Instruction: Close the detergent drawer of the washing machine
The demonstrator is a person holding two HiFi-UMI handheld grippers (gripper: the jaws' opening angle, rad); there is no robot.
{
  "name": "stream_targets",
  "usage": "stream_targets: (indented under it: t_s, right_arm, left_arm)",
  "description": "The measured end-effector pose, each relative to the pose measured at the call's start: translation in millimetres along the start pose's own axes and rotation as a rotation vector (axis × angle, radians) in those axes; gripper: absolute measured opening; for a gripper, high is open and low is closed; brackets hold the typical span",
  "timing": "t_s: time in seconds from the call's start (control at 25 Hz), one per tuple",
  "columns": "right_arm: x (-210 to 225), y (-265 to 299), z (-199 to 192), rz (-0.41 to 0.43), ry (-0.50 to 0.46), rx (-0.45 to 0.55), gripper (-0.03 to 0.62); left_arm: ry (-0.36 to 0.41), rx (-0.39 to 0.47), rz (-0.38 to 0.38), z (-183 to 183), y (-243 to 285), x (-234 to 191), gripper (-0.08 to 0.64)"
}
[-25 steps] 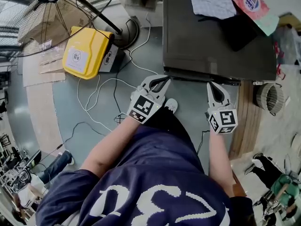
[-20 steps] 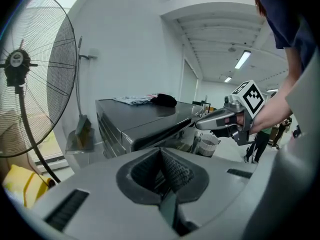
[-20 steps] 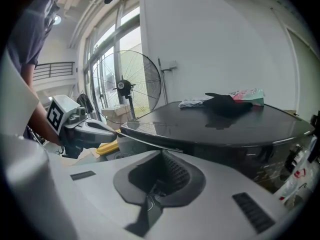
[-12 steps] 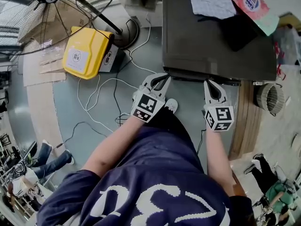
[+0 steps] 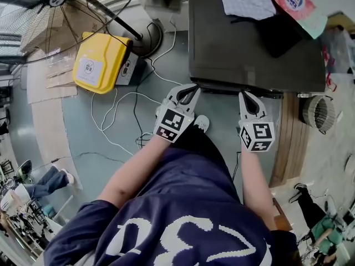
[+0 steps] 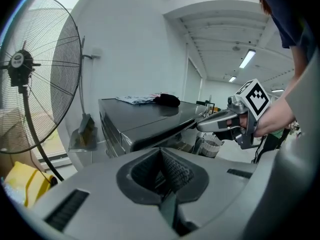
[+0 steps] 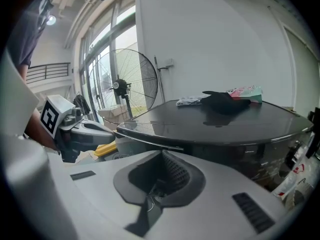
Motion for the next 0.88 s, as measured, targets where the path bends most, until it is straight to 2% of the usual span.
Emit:
stream_targets:
  t_s: [0.88]
  right_arm:
    - [2.1, 2.3, 0.9, 0.004, 0.009, -0.007, 0.015]
  left_arm:
    - [-0.004, -0.011, 0.002, 0.8, 4.5, 0.7, 0.017]
Point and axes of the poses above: the fingertips, and each gripper's own axes: y forward along the fingers, x to its right, z out of its top, the point moved 4 cm from there along -y, backward along the fingers, and after that the axes turned 5 degrees about y, right-handed, at the moved point
